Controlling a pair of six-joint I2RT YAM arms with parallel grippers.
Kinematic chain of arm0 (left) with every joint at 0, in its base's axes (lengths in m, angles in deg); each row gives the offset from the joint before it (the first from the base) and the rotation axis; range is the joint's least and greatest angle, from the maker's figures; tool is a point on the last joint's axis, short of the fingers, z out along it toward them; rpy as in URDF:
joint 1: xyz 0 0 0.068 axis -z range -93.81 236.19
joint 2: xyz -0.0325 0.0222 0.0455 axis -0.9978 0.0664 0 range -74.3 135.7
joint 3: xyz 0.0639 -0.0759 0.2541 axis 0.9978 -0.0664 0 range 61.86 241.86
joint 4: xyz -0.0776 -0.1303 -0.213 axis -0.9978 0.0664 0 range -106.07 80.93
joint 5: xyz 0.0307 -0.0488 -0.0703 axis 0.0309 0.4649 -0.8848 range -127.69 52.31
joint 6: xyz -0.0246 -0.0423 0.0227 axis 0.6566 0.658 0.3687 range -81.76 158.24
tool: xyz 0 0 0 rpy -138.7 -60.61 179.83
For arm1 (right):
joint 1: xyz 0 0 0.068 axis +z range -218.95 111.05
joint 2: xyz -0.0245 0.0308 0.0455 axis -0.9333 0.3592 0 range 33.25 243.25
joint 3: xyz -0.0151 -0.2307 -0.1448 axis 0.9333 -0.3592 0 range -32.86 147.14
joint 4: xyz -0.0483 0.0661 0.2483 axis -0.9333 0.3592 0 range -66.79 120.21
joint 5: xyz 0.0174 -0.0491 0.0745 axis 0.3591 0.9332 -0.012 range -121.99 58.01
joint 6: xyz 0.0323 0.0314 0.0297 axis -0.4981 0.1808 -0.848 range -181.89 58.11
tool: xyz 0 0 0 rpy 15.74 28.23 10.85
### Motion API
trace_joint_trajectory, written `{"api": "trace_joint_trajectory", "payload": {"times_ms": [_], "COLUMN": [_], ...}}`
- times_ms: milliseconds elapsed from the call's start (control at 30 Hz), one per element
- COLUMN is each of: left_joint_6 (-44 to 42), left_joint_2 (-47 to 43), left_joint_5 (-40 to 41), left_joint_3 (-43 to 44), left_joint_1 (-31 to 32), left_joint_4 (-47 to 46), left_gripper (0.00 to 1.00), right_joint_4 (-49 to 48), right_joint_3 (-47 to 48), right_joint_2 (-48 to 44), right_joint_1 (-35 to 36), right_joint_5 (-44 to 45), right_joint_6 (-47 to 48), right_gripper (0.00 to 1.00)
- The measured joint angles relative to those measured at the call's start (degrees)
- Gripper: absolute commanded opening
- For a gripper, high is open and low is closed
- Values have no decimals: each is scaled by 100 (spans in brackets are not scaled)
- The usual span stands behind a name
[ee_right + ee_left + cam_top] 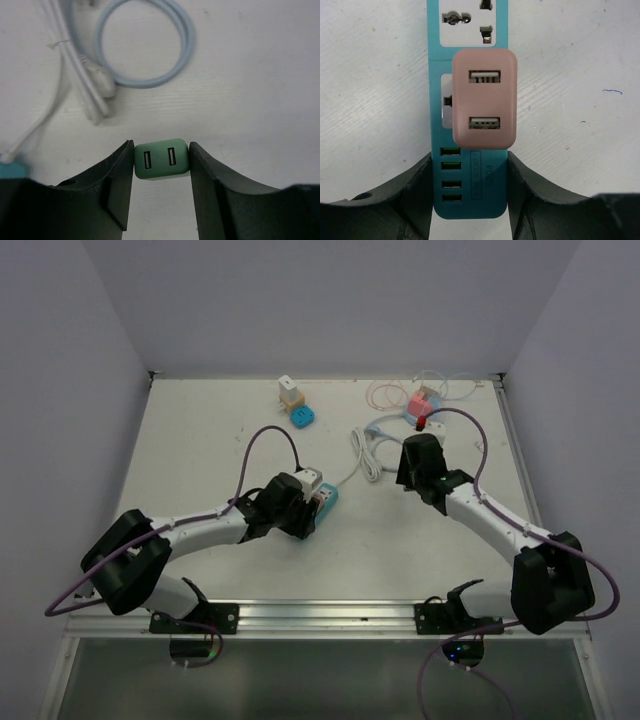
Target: Pull the plug off the socket
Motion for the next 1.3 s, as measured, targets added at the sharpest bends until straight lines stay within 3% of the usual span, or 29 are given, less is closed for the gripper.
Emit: {"api": "trace_joint_trajectory", "payload": {"times_ms": [167, 333, 433, 467, 567, 600, 700, 800, 1000, 1300], "left_joint_6": [-42, -90, -98, -101, -103, -103, -103, -103, -101, -55], "left_joint_2": [-299, -343, -343, -343, -343, -343, -343, -343, -343, -374], "left_joint_5": [299, 372, 372, 369, 367, 363, 348, 317, 208, -153], "left_joint_3": [-203, -289, -328, -332, -334, -334, -334, -334, -334, -323], "left_joint_1": [-17, -20, -20, -20, -20, -20, -20, -20, -20, -22], "left_joint_4": [-31, -107, -160, -168, -173, -179, -192, -212, -240, -291], "left_gripper": [0, 0, 0, 0, 0, 0, 0, 0, 0, 0], "right_joint_4": [623, 960, 1001, 1001, 1005, 1003, 988, 879, 13, -1497], "right_joint_3": [129, 234, 297, 308, 317, 317, 317, 282, -98, -498], "right_joint_2": [505, 1119, 1292, 1322, 1331, 1331, 1294, 1060, 258, -46], "right_joint_1": [-890, -981, -992, -1005, -1034, -1040, -1045, -1045, -857, 638], "right_joint_5": [-39, -278, -332, -354, -413, -424, -487, -754, -1617, -2675], "right_joint_6": [-341, -514, -579, -599, -623, -627, -651, -595, -391, 127], "right_gripper": [5, 10, 22, 32, 49, 62, 77, 83, 87, 88]}}
